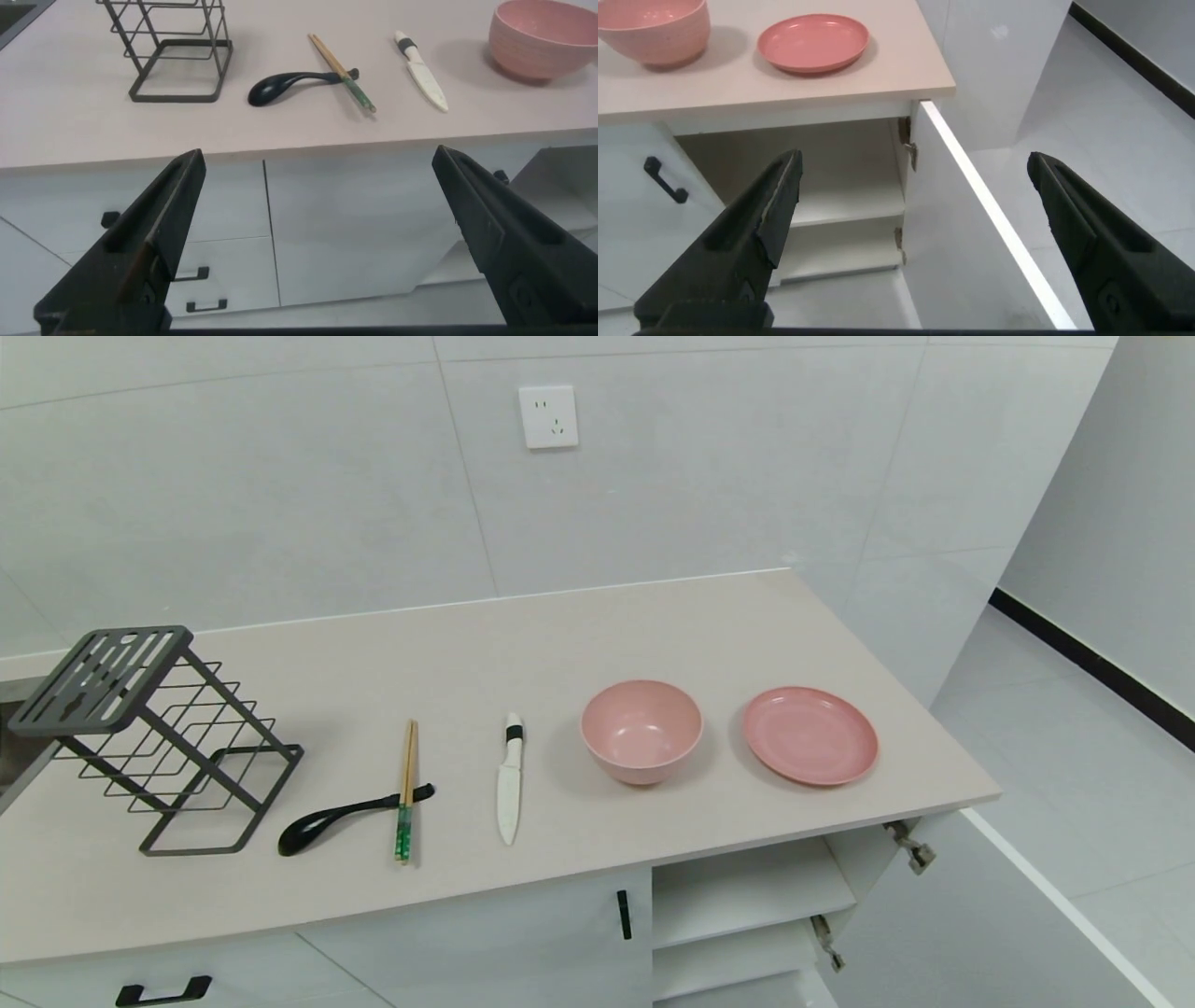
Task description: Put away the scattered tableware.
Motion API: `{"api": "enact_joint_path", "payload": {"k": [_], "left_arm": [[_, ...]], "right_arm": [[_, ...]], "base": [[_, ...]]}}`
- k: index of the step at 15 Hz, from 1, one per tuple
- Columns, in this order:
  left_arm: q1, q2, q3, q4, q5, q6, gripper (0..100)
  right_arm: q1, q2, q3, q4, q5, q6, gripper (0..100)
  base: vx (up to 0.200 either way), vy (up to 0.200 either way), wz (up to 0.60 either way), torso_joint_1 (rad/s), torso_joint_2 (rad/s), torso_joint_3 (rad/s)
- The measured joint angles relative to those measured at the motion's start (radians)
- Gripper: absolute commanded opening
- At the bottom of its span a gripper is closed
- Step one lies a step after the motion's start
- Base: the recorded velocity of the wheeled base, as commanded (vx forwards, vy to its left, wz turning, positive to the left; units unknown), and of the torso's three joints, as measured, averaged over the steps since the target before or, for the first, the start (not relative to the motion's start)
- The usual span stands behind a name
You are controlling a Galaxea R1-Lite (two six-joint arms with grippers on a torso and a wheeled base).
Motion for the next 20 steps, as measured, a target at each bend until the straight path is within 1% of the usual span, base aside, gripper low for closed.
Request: {"api": "enact_joint_path", "payload": {"k": [2,3,4,5,6,8,10,12,13,15,16,17,19,20], "left_arm": [[0.0,0.0,0.0,0.0,0.0,-0.003,100],[0.0,0.0,0.0,0.0,0.001,-0.003,100],[0.0,0.0,0.0,0.0,0.0,-0.003,100],[0.0,0.0,0.0,0.0,0.0,-0.003,100],[0.0,0.0,0.0,0.0,0.0,-0.002,100],[0.0,0.0,0.0,0.0,0.0,-0.003,100],[0.0,0.0,0.0,0.0,0.0,-0.003,100],[0.0,0.0,0.0,0.0,0.0,-0.003,100],[0.0,0.0,0.0,0.0,0.0,-0.003,100],[0.0,0.0,0.0,0.0,0.0,-0.003,100],[0.0,0.0,0.0,0.0,0.0,-0.001,100],[0.0,0.0,0.0,0.0,0.0,0.003,100],[0.0,0.0,0.0,0.0,0.0,0.0,100],[0.0,0.0,0.0,0.0,0.0,0.0,100]], "right_arm": [[0.0,0.0,0.0,-0.011,-0.003,0.006,100],[0.0,0.0,0.001,-0.074,-0.004,0.013,100],[0.0,0.0,0.001,-0.095,-0.004,0.015,100],[-0.001,0.001,-0.001,-0.171,-0.003,0.014,100],[0.0,0.008,-0.012,-0.199,0.007,0.019,100],[0.01,0.062,-0.074,-0.162,0.054,0.036,100],[0.018,0.183,-0.175,-0.133,0.098,0.045,100],[0.023,0.343,-0.263,-0.134,0.134,0.047,100],[0.025,0.43,-0.292,-0.166,0.15,0.044,100],[0.027,0.61,-0.309,-0.293,0.183,0.025,100],[0.027,0.693,-0.3,-0.384,0.194,0.017,100],[0.027,0.781,-0.278,-0.503,0.203,0.007,100],[0.028,0.934,-0.214,-0.721,0.226,-0.01,100],[0.028,0.996,-0.185,-0.802,0.236,-0.019,100]], "base": [[0.0,0.0,0.0,0.0,0.0,0.0],[0.0,0.0,0.0,0.0,0.0,0.0],[0.0,0.0,0.0,0.0,0.0,0.0],[0.0,0.0,0.0,0.0,0.0,0.0],[0.0,0.0,0.0,0.0,0.0,0.0],[0.0,0.0,0.0,0.0,0.0,0.0],[0.0,0.0,0.0,0.0,0.0,0.0],[0.0,0.0,0.0,0.0,0.0,0.0],[0.0,0.0,0.0,0.0,0.0,0.0],[0.0,0.0,0.0,0.0,0.0,0.0],[0.0,0.0,0.0,0.0,0.0,0.0],[0.0,0.0,0.0,0.0,0.0,0.0],[0.0,0.0,0.0,0.0,0.0,0.0],[0.0,0.0,0.0,0.0,0.0,0.0]]}}
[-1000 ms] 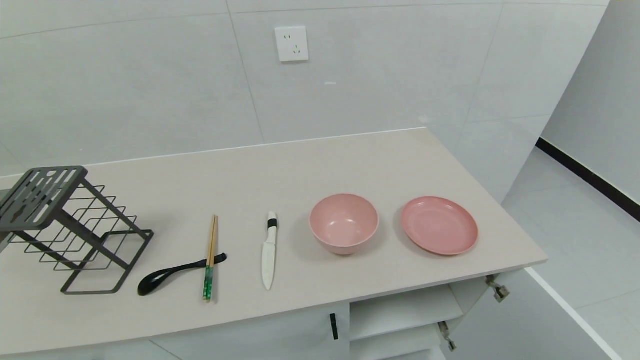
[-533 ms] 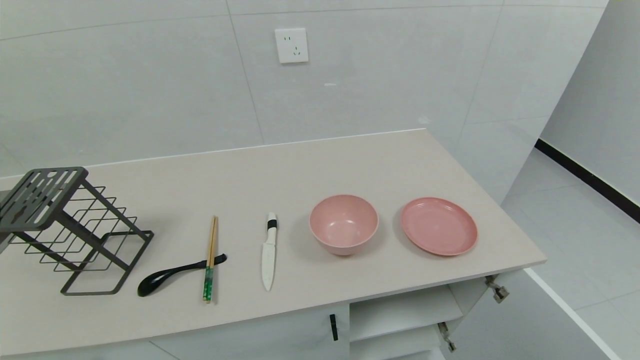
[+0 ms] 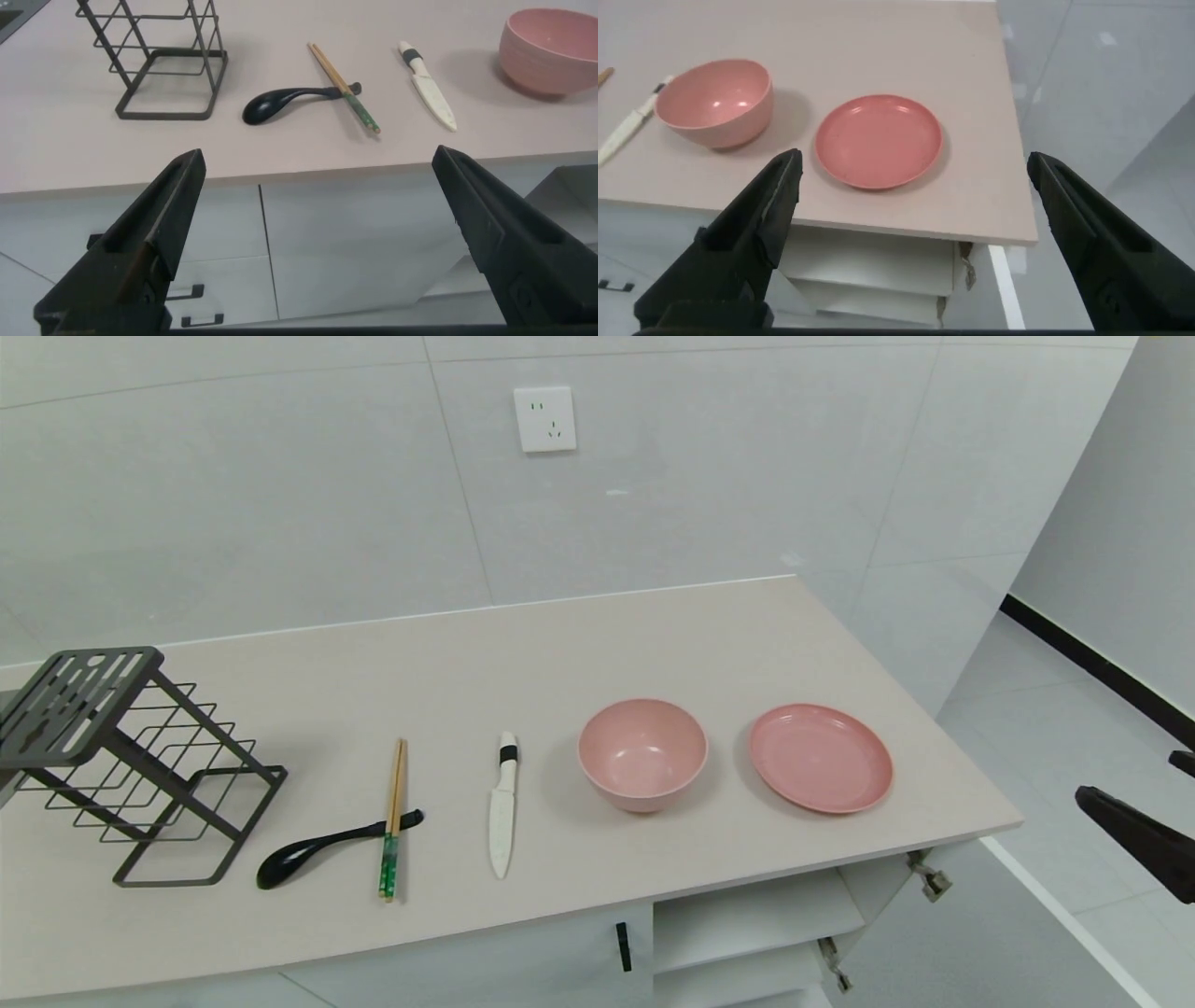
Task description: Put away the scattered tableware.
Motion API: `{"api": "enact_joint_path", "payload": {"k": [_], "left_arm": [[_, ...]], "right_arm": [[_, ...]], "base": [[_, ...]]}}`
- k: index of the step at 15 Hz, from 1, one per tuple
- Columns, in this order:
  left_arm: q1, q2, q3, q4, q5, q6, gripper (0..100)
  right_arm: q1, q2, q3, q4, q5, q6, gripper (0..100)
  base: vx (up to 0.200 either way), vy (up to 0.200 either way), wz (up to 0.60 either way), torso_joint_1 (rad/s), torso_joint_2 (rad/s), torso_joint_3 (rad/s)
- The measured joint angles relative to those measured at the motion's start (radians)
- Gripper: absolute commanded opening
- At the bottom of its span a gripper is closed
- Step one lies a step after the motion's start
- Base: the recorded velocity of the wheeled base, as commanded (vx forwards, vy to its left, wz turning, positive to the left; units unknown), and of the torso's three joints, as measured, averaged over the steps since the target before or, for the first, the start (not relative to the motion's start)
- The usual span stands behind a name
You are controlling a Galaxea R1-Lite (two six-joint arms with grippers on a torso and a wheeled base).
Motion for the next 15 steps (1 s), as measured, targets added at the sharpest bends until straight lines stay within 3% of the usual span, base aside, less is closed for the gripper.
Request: {"api": "enact_joint_path", "payload": {"k": [7,15], "left_arm": [[0.0,0.0,0.0,0.0,0.0,-0.001,100],[0.0,0.0,0.0,0.0,0.0,-0.002,100]], "right_arm": [[0.001,0.185,0.038,-0.071,0.011,-0.01,100],[0.036,0.376,-0.055,-0.131,0.043,-0.016,100]], "base": [[0.0,0.0,0.0,0.0,0.0,0.0],[0.0,0.0,0.0,0.0,0.0,0.0]]}}
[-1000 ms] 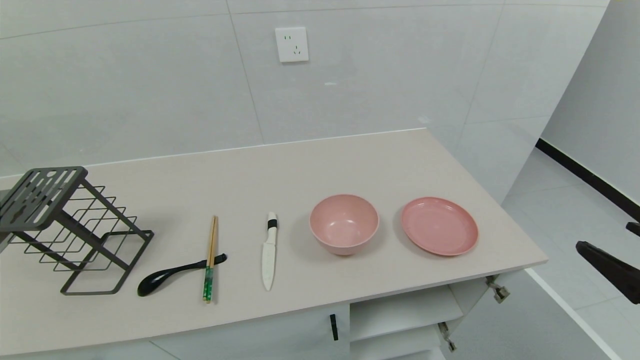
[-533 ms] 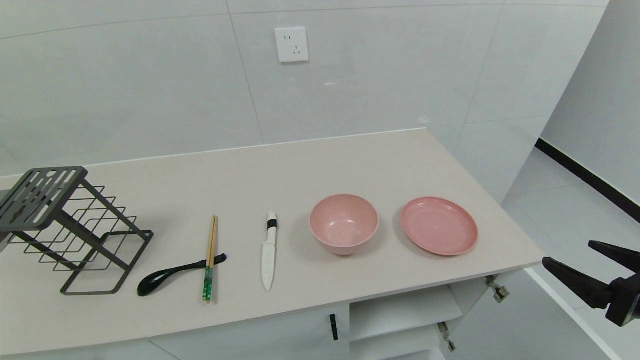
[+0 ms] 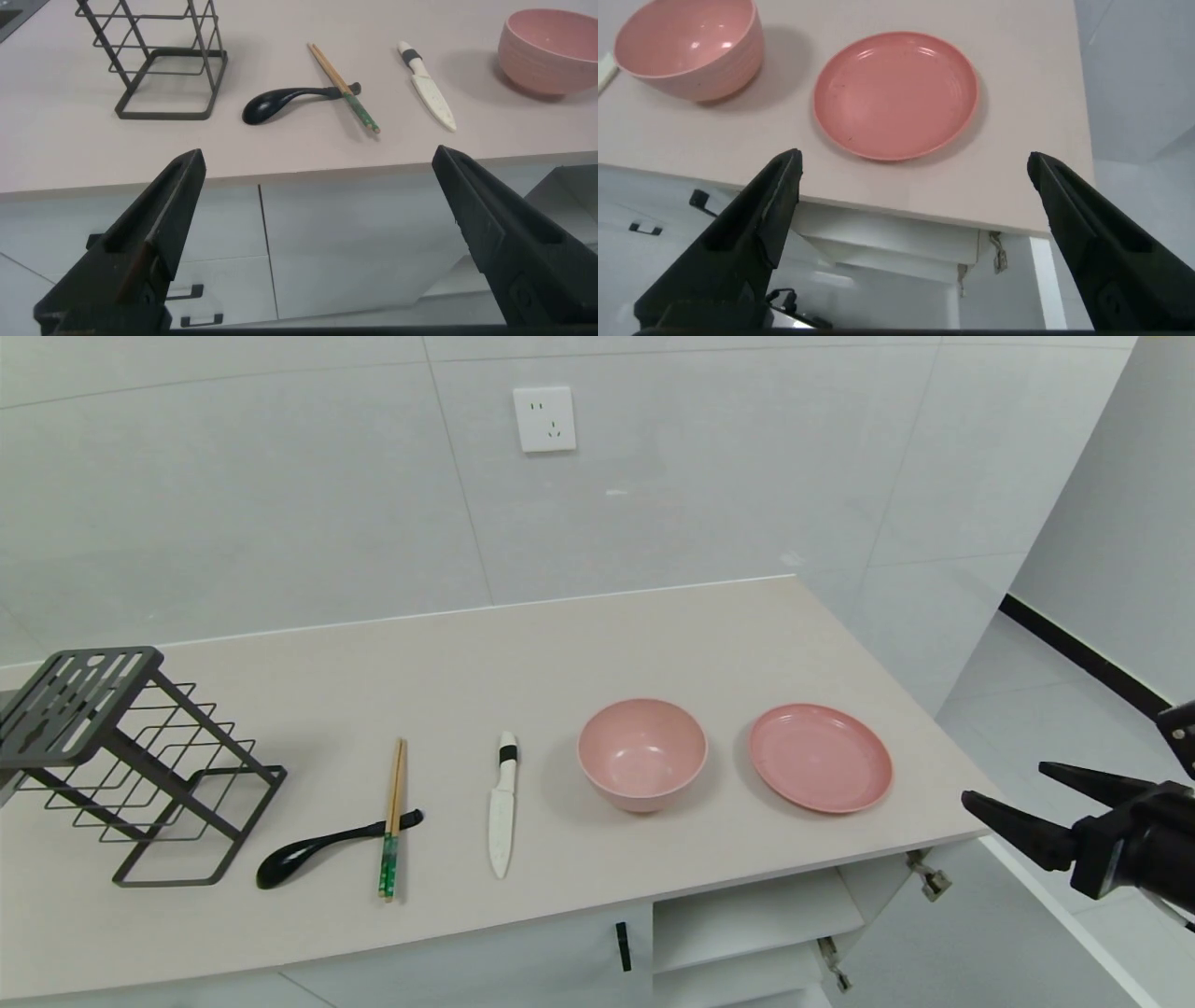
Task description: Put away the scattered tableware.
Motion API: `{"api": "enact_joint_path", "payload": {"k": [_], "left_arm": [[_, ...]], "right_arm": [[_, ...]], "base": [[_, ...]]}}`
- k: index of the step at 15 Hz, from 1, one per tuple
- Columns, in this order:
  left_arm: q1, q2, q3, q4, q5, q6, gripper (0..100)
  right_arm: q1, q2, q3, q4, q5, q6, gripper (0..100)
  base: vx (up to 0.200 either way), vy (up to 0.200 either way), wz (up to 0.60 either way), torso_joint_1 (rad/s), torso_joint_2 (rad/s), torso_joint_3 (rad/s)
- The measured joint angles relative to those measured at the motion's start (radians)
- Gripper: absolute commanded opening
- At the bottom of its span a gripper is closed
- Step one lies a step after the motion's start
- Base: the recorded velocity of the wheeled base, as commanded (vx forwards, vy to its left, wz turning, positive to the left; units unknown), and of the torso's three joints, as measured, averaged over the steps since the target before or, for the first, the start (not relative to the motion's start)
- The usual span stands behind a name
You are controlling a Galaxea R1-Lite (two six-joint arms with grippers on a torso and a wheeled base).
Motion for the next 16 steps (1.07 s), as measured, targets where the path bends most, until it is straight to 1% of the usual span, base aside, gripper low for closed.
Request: {"api": "enact_joint_path", "payload": {"k": [7,11,16], "left_arm": [[0.0,0.0,0.0,0.0,0.0,0.0,100],[0.0,0.0,0.0,0.0,0.0,0.0,100],[0.0,0.0,0.0,0.0,0.0,0.0,100]], "right_arm": [[0.035,0.234,-0.166,-0.002,-0.004,-0.001,100],[0.038,0.359,-0.243,-0.037,-0.007,0.003,100],[0.026,0.523,-0.376,-0.051,-0.025,0.004,100]], "base": [[0.0,0.0,0.0,0.0,0.0,0.0],[0.0,0.0,0.0,0.0,0.0,0.0],[0.0,0.0,0.0,0.0,0.0,0.0]]}}
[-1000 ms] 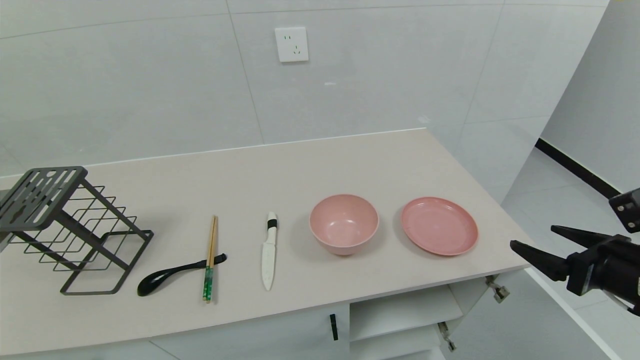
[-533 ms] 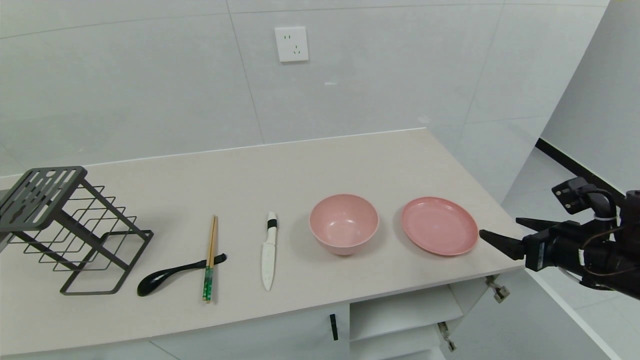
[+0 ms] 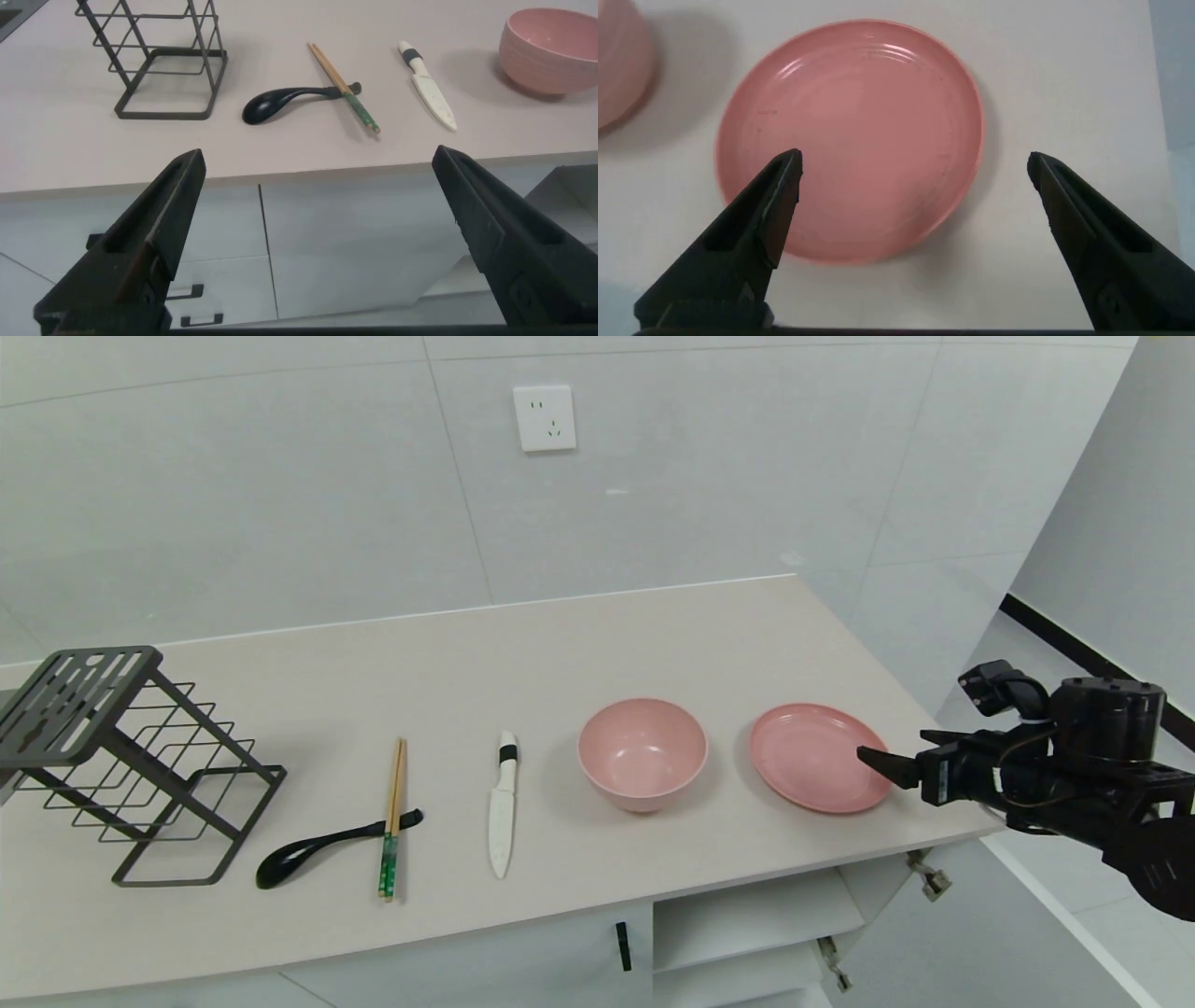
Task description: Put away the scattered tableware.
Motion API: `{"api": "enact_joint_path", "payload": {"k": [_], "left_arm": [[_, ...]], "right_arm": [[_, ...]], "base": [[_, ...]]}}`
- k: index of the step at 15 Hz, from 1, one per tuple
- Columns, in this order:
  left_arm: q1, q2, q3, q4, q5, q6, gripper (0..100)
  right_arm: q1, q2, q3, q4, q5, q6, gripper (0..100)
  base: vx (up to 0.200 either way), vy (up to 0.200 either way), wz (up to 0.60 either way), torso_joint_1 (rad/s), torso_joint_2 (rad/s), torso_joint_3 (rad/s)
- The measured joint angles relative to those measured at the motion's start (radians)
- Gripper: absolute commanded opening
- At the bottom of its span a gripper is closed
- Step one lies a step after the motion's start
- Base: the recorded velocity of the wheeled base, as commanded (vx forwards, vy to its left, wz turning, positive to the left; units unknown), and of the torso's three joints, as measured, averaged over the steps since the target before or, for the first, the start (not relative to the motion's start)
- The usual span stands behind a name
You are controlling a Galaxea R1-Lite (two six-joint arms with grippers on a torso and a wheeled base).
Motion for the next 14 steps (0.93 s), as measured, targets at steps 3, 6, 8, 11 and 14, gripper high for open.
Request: {"api": "enact_joint_path", "payload": {"k": [3,6,8,11,14], "left_arm": [[0.0,0.0,0.0,0.0,0.0,-0.001,100],[0.0,0.0,0.0,0.0,0.0,-0.001,100],[0.0,0.0,0.0,0.0,0.0,-0.001,100],[0.0,0.0,0.0,0.0,0.0,-0.001,100],[0.0,0.0,0.0,0.0,0.0,-0.001,100]], "right_arm": [[-0.015,0.088,-0.077,-0.021,-0.004,0.006,100],[-0.015,0.137,-0.106,-0.029,-0.004,0.016,100],[-0.015,0.158,-0.115,-0.048,-0.004,0.017,100],[-0.008,0.185,-0.117,-0.071,-0.003,0.017,100],[0.008,0.2,-0.118,-0.072,-0.001,0.017,100]], "base": [[0.0,0.0,0.0,0.0,0.0,0.0],[0.0,0.0,0.0,0.0,0.0,0.0],[0.0,0.0,0.0,0.0,0.0,0.0],[0.0,0.0,0.0,0.0,0.0,0.0],[0.0,0.0,0.0,0.0,0.0,0.0]]}}
